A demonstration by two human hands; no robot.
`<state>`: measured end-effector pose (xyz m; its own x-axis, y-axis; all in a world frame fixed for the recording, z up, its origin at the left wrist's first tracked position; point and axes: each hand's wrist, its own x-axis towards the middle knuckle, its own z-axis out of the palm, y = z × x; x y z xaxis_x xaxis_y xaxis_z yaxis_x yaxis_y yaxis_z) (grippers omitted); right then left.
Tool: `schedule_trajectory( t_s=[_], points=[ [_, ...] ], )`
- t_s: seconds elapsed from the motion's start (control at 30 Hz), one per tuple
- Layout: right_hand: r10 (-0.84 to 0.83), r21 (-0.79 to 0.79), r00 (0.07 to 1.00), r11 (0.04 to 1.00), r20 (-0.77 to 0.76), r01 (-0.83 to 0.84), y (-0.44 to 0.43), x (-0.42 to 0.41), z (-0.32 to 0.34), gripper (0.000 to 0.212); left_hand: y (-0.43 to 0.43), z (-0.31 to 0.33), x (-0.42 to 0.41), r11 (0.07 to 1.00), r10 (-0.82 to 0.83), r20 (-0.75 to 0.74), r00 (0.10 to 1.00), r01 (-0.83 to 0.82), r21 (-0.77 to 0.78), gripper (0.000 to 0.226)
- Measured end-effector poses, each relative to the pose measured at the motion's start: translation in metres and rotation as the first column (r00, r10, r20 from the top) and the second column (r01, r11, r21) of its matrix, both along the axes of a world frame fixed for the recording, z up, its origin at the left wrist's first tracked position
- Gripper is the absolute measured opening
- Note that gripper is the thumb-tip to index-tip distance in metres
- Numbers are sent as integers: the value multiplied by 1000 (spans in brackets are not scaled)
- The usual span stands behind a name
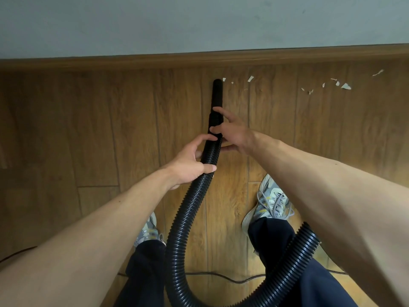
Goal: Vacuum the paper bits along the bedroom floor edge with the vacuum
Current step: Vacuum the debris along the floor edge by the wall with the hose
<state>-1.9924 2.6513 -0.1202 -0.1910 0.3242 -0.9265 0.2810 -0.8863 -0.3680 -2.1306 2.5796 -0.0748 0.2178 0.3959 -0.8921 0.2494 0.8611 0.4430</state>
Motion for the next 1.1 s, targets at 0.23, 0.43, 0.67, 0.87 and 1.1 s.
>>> schedule_trajectory(
  t_s=[0.23,0.43,0.67,0.87,1.1],
  points=[
    [-10,4,1000,1000,-18,10,3,15,-2,65,5,2,14,1000,-9,-13,1000,9,-11,69],
    [-15,-9,999,1000,-37,15,11,30,1,66,15,5,28,999,-2,-11,1000,2,-40,67],
    [-37,-37,999,999,-39,35,19,53,4,66,26,9,49,998,-14,-11,1000,13,-62,67],
    [-70,-34,997,997,-30,69,22,67,6,65,34,11,63,997,-43,0,999,43,-61,66],
    [-126,-42,992,991,-29,125,22,85,7,65,40,10,77,994,-84,1,996,84,-70,65]
  ],
)
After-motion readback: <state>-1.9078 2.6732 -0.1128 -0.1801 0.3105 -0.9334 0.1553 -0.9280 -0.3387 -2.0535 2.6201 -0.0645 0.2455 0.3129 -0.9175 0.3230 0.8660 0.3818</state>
